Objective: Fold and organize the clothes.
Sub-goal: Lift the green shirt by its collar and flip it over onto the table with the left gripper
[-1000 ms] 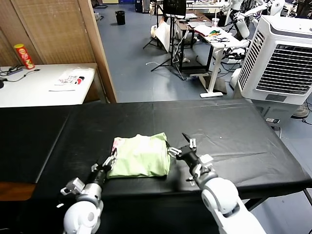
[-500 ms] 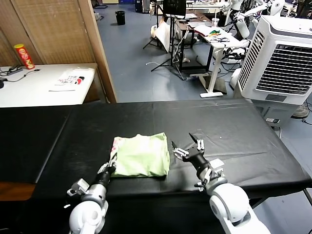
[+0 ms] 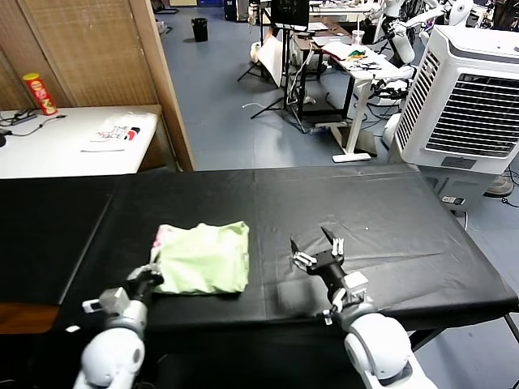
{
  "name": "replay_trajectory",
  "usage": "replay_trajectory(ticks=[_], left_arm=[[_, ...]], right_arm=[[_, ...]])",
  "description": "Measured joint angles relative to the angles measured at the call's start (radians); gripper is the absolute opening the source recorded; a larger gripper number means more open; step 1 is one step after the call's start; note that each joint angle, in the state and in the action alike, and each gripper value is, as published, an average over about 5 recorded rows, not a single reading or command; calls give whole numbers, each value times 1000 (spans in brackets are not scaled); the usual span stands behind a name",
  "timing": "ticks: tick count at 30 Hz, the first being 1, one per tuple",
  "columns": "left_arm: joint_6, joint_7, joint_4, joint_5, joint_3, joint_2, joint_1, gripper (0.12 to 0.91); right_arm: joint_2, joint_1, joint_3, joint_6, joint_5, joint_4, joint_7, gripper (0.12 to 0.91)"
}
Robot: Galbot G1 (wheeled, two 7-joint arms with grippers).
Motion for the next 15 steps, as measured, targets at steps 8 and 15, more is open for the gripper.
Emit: replay_trajectory(ticks=[8, 15], left_arm=[[-43, 25, 2, 170, -131, 235, 60, 154], [-62, 26, -53, 331, -249, 350, 122, 154]], right_arm=[[8, 0, -3, 6, -12, -11, -1, 798], [11, 1, -5, 11, -10, -17, -7, 798]])
